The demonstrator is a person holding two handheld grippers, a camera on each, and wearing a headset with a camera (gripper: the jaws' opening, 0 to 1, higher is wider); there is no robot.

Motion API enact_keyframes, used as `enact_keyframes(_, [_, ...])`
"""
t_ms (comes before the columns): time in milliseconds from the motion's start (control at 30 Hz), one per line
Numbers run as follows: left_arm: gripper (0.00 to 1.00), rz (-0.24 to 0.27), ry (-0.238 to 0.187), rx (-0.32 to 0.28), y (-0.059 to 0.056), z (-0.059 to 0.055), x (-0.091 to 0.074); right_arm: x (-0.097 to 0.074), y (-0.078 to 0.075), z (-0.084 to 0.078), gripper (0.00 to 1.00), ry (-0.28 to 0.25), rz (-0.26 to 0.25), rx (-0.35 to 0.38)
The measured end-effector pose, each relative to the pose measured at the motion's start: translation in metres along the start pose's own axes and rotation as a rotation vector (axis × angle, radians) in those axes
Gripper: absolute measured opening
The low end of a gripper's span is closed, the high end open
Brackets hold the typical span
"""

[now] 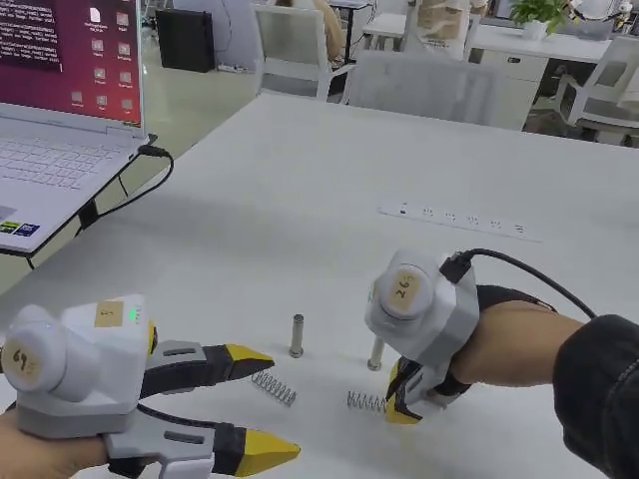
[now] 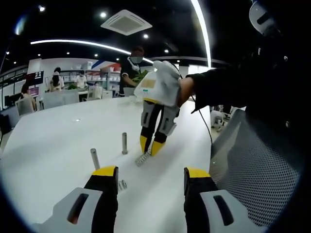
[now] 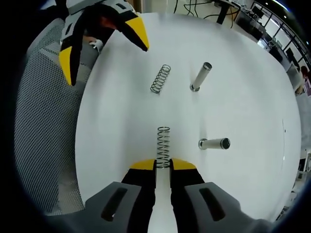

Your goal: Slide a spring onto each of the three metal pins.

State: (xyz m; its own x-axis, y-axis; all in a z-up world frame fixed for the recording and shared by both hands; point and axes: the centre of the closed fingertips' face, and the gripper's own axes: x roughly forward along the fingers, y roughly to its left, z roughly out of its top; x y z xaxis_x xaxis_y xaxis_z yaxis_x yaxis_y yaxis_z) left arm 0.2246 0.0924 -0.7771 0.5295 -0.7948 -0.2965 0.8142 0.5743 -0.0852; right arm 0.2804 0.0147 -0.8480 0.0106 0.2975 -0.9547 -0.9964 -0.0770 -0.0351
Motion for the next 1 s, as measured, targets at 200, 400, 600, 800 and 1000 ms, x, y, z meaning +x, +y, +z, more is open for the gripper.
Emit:
enact_keyframes(200, [0.47, -0.008, 0.001, 0.000, -0.001, 0.001, 0.001, -0.014, 0.010, 0.006, 0.08, -0.022, 0.016, -0.029])
enact_keyframes(400, [0.45, -0.018, 0.003, 0.003, -0.001, 0.004, 0.002, -0.026, 0.019, 0.018, 0.08, -0.050, 0.033, -0.060])
enact_keyframes(600, [0.43, -0.031, 0.001, 0.016, -0.001, 0.010, 0.003, -0.039, 0.027, 0.034, 0.08, -0.075, 0.045, -0.108])
enact_keyframes(800, [0.39, -0.051, 0.002, 0.036, -0.003, 0.016, 0.005, -0.048, 0.034, 0.047, 0.08, -0.099, 0.054, -0.151])
enact_keyframes(1000, [0.35, -0.071, 0.006, 0.048, -0.007, 0.018, 0.008, -0.054, 0.039, 0.058, 0.08, -0.122, 0.050, -0.194])
